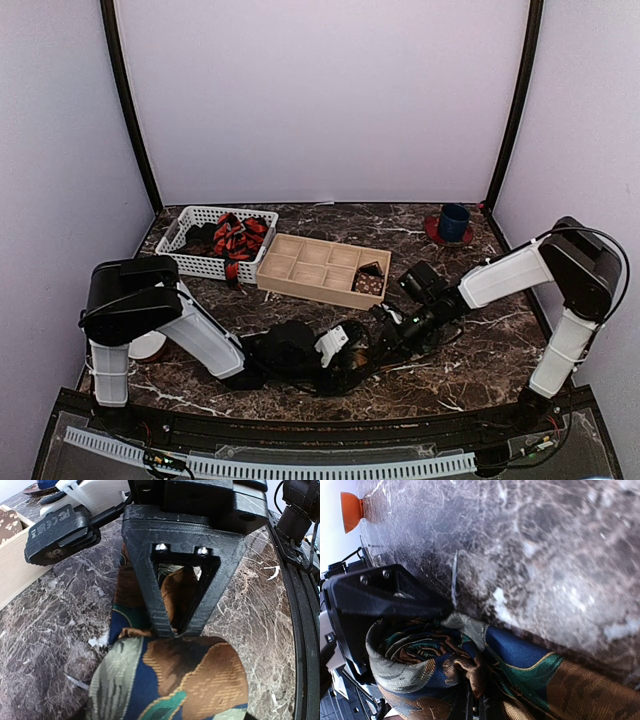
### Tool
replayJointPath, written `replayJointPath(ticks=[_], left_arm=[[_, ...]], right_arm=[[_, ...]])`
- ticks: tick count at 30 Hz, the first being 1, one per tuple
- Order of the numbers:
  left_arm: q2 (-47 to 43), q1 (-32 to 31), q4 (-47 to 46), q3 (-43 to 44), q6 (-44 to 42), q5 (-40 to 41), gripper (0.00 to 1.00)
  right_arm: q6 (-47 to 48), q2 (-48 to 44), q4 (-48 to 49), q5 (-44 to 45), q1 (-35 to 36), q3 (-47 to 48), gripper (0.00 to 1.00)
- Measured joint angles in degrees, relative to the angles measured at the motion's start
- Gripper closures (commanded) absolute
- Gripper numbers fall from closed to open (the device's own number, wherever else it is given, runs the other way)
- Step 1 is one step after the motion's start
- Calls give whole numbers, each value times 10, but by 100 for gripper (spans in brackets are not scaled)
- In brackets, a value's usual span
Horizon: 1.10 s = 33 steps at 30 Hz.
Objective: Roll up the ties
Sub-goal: Roll the tie at the center of the board.
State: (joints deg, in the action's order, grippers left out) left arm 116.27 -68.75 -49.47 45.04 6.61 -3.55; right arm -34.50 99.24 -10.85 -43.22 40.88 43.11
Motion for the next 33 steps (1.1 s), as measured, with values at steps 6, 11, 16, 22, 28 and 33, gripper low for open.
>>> replayJointPath(ticks=[6, 11, 16, 22, 28, 33], left_arm=[[1, 0, 2, 0, -19, -1, 63], [-11, 0, 26, 0, -38, 8, 67], [-37, -1, 79, -2, -51, 24, 68], [-46, -4, 104, -1, -60, 28, 68], [-46, -8, 111, 2, -65, 31, 67], [-47, -9, 114, 3, -68, 34, 67]], right_arm=[[2, 17, -8, -9, 1, 18, 92], [18, 15, -41, 4, 1, 36, 67], [23, -23, -71, 20, 0, 40, 53], [-15, -62, -59, -9, 0, 40, 47], [-41, -63, -40, -26, 22, 42, 53], [-49, -38, -37, -24, 34, 48, 69]])
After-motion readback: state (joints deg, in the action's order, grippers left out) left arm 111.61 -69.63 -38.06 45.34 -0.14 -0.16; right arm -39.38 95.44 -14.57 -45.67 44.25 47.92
